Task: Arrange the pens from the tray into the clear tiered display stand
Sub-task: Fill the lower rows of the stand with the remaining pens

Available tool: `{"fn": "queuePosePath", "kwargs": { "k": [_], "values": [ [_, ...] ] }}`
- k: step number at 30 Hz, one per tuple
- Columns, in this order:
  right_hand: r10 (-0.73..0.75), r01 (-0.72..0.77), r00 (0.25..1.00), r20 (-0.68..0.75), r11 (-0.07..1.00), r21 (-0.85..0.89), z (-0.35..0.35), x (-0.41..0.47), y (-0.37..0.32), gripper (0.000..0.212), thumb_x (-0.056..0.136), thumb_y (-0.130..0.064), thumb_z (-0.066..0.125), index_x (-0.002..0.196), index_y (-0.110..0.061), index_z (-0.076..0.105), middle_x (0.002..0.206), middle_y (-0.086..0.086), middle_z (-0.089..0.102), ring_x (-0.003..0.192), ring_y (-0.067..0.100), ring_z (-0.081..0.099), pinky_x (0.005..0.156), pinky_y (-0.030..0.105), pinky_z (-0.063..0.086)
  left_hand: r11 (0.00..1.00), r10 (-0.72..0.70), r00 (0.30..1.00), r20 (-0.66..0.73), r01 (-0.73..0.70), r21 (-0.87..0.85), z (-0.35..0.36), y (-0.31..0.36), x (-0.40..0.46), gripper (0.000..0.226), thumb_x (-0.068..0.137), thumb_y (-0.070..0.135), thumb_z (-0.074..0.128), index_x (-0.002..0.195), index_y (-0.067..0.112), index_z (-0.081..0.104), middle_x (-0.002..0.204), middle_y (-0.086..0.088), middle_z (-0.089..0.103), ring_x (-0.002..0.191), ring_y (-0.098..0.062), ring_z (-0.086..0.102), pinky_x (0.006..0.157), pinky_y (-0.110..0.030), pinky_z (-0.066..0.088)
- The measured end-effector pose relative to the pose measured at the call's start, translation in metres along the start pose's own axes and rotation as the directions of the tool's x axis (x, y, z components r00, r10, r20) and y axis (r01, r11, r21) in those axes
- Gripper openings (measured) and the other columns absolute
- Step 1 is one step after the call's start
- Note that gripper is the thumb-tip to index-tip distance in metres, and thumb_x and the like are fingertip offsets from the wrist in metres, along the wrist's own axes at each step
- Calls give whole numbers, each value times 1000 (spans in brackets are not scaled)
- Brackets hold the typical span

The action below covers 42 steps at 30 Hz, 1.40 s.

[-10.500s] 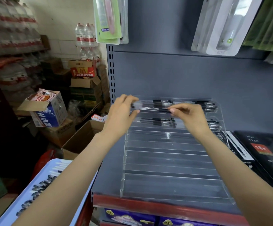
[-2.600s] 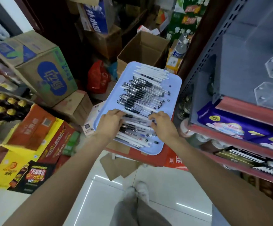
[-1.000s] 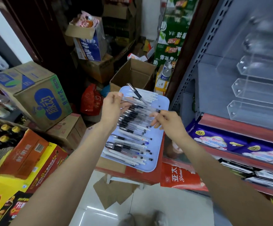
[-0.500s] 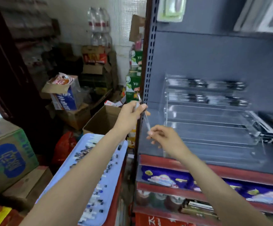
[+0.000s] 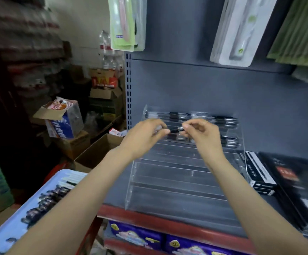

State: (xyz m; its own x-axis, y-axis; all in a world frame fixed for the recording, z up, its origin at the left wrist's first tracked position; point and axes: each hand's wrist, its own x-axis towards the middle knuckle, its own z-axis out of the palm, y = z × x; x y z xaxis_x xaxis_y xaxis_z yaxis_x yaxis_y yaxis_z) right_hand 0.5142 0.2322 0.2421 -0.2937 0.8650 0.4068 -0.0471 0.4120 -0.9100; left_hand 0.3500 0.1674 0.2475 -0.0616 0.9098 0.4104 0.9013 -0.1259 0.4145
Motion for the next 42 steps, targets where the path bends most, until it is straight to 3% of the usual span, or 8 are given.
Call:
{"fn": "queuePosePath", "kwargs": {
  "k": [6, 10, 13, 18, 24, 31, 35, 42],
  "values": [
    [52, -63, 989, -135, 995, -72, -16, 29, 17, 18, 87, -6, 63, 74, -17, 65, 73, 0, 67, 66, 9, 68, 80, 27, 55, 997, -53, 999, 6, 53, -52, 0, -20, 6, 54, 97, 2, 36, 148, 9, 20, 104, -2, 30, 90, -15, 39, 84, -16, 34],
    [32, -48, 998, -60, 959, -281, -9, 38, 28, 13, 86, -4, 63, 77, -12, 67, 76, 2, 68, 72, 14, 69, 86, 30, 54, 991, -64, 993, -102, 51, -123, 0, -28, 10, 47, 96, 8, 46, 142, 12, 35, 104, -4, 53, 92, -11, 50, 85, -12, 36],
    [-16, 36, 999, 45, 880, -474, -4, 41, 29, 5, 83, -8, 68, 82, -11, 72, 84, 1, 71, 76, 9, 63, 75, 14, 49, 987, -76, 987, -141, 55, -152, 0, -30, 10, 27, 93, 16, 55, 120, 14, 55, 107, -2, 64, 90, -10, 60, 83, -16, 46],
    [22, 98, 984, 176, 758, -644, -2, 43, 26, 11, 86, -8, 65, 93, -9, 73, 94, 4, 71, 82, 8, 59, 78, 14, 42, 998, -47, 978, -203, 37, -53, -3, -40, 9, 30, 91, 10, 56, 120, 14, 62, 110, -4, 61, 94, -4, 50, 75, 9, 30],
    [63, 170, 957, 282, 669, -724, 1, 41, 29, 22, 93, -10, 53, 106, -11, 70, 113, 5, 65, 100, 16, 59, 89, 19, 42, 997, -35, 982, -183, 21, -73, -3, -39, 6, 30, 90, 5, 57, 118, 15, 63, 106, -1, 59, 92, -4, 52, 81, 2, 35],
    [-73, 208, 962, 263, 821, -532, 1, 9, 20, 20, 90, -14, 59, 108, -14, 69, 100, -3, 64, 82, 0, 56, 72, -2, 36, 970, -84, 992, -93, 60, -237, -1, -16, -7, 9, 85, 11, 66, 93, 13, 63, 87, 7, 64, 82, -3, 62, 78, -10, 49],
    [-42, 147, 953, 299, 930, -338, 4, -21, 18, 12, 86, -18, 65, 98, -21, 66, 87, -13, 65, 80, 1, 61, 72, 4, 44, 958, -58, 998, -28, 48, -284, 11, -2, -25, 10, 83, 10, 68, 90, 14, 62, 84, 8, 64, 85, -9, 65, 84, -21, 51],
    [17, 42, 974, 227, 967, -251, -9, -55, 34, 15, 83, -7, 66, 75, -20, 64, 72, -6, 67, 70, 5, 64, 76, 19, 53, 968, -101, 995, 22, 104, -230, 24, -7, -62, 12, 82, 18, 70, 90, 19, 61, 86, 9, 64, 79, 2, 58, 75, -6, 44]
  ]
}}
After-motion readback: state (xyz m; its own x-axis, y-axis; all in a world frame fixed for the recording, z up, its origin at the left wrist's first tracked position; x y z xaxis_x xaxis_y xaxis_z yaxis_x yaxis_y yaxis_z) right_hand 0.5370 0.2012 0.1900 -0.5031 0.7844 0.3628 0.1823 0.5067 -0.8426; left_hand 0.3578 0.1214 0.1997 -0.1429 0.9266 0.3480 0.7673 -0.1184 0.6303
